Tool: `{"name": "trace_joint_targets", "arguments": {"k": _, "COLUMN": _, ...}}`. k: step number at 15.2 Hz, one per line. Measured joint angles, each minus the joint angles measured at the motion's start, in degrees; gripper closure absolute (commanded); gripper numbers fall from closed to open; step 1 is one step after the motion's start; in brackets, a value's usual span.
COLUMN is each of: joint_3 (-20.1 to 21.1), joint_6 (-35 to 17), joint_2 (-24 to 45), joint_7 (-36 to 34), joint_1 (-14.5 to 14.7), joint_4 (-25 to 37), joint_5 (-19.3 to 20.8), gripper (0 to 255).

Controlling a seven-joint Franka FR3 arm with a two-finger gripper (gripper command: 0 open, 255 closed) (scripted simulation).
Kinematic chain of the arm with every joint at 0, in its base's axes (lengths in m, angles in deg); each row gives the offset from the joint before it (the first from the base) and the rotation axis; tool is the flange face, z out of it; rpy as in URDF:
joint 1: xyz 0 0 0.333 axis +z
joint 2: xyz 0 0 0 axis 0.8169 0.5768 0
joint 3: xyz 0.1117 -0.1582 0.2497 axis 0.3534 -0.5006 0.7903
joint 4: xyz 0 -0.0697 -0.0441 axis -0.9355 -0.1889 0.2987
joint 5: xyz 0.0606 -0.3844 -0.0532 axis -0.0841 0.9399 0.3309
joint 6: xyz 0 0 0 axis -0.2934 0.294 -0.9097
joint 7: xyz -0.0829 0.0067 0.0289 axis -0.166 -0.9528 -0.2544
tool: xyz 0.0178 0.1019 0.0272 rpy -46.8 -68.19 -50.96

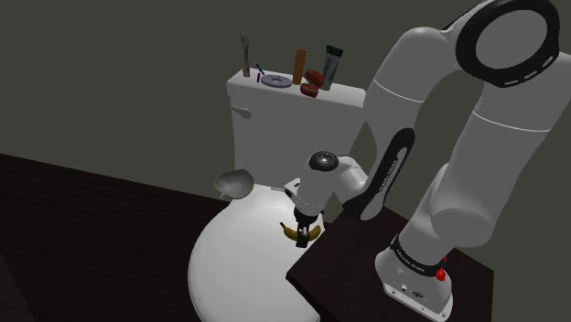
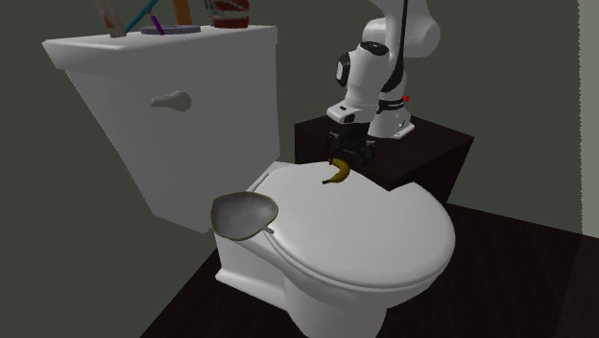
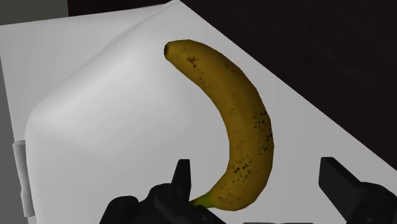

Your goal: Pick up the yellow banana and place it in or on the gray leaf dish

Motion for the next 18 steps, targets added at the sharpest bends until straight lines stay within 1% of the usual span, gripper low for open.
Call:
{"name": "trace_joint_targets", "arguments": {"k": 2, "joint_3": -3.3, "joint_6": -1.1, "joint_2": 2.8, "joint_7": -5.6, "joint_1": 1.8, "joint_4": 1.5, "joint_5": 7.1, "gripper": 0}}
{"name": "trace_joint_targets", "arguments": {"k": 3, "joint_3": -4.1, "joint_6": -1.4, "joint_2": 3.3, "joint_7": -6.7, "joint_1": 2.2, "joint_4": 1.8, "joint_5": 8.6, "gripper": 0}}
{"name": "trace_joint_targets", "arguments": {"k": 5, "joint_3": -4.9, "joint_6": -1.6, "joint_2": 3.9, "joint_7": -8.1, "joint_1": 2.8, "joint_4": 2.2, "joint_5": 10.3, "gripper": 0}}
{"name": "trace_joint_targets", "arguments": {"k": 8, "joint_3": -5.1, "joint_6": -1.7, "joint_2": 4.1, "joint_7": -8.5, "joint_1": 2.9, "joint_4": 2.3, "joint_5": 10.7, "gripper": 0}}
{"name": "trace_joint_targets", "arguments": {"k": 9, "joint_3": -5.1, "joint_6": -1.7, "joint_2": 4.1, "joint_7": -8.5, "joint_1": 3.0, "joint_4": 2.3, "joint_5": 10.7, "gripper": 255}}
{"name": "trace_joint_targets", "arguments": {"k": 18, "joint_3": -5.1, "joint_6": -1.7, "joint_2": 4.1, "joint_7": -8.5, "joint_1": 3.0, "joint_4": 2.3, "joint_5": 10.8, "gripper": 255}}
